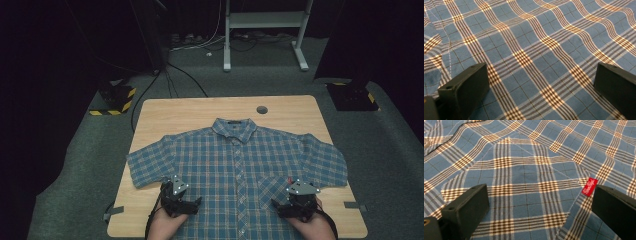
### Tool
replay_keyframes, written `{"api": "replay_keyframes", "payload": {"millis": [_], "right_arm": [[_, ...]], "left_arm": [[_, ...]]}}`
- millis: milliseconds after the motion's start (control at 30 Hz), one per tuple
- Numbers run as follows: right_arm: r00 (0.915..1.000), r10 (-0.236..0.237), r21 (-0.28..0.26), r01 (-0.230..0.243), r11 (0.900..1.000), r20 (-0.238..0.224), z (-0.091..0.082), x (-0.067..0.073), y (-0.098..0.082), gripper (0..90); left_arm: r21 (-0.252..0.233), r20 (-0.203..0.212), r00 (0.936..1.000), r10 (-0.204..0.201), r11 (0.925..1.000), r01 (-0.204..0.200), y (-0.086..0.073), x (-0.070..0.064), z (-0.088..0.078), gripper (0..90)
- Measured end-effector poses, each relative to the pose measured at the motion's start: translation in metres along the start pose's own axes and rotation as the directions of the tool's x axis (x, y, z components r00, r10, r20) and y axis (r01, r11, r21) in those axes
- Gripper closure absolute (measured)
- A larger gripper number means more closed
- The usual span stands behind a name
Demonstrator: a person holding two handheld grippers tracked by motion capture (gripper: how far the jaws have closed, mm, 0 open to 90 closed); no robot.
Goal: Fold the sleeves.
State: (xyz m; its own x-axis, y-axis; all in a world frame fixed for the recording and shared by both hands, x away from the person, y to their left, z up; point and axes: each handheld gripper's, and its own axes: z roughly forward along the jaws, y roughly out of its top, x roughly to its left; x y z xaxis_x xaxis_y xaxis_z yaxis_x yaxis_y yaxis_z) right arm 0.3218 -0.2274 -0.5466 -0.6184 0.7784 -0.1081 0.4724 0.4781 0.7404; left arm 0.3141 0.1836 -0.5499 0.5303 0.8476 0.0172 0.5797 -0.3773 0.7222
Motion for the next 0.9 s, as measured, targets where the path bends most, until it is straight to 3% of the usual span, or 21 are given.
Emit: {"api": "replay_keyframes", "payload": {"millis": [267,567,767,900], "right_arm": [[0.9991,0.025,0.018,-0.025,1.000,-0.033,0.0019,-0.0037,0.0009,0.8],[0.9986,0.036,0.024,-0.035,0.999,-0.040,0.0026,-0.0044,0.0012,0.6],[0.9966,0.045,0.033,-0.043,0.999,-0.069,0.0035,-0.0064,0.0014,1.2],[0.9961,0.049,0.038,-0.046,0.998,-0.073,0.0041,-0.0071,0.0015,0.8]], "left_arm": [[0.000,0.000,1.0000,0.002,1.0000,-0.002,-0.0009,-0.0001,-0.0010,0.5],[-0.001,0.003,1.0000,0.007,1.0000,-0.007,-0.0014,0.0001,-0.0017,0.4],[-0.002,0.021,0.9990,0.039,0.9992,-0.039,0.0006,-0.0034,-0.0013,0.2],[-0.036,0.033,0.9987,0.039,0.9986,-0.038,0.0023,-0.0028,-0.0047,0.2]]}}
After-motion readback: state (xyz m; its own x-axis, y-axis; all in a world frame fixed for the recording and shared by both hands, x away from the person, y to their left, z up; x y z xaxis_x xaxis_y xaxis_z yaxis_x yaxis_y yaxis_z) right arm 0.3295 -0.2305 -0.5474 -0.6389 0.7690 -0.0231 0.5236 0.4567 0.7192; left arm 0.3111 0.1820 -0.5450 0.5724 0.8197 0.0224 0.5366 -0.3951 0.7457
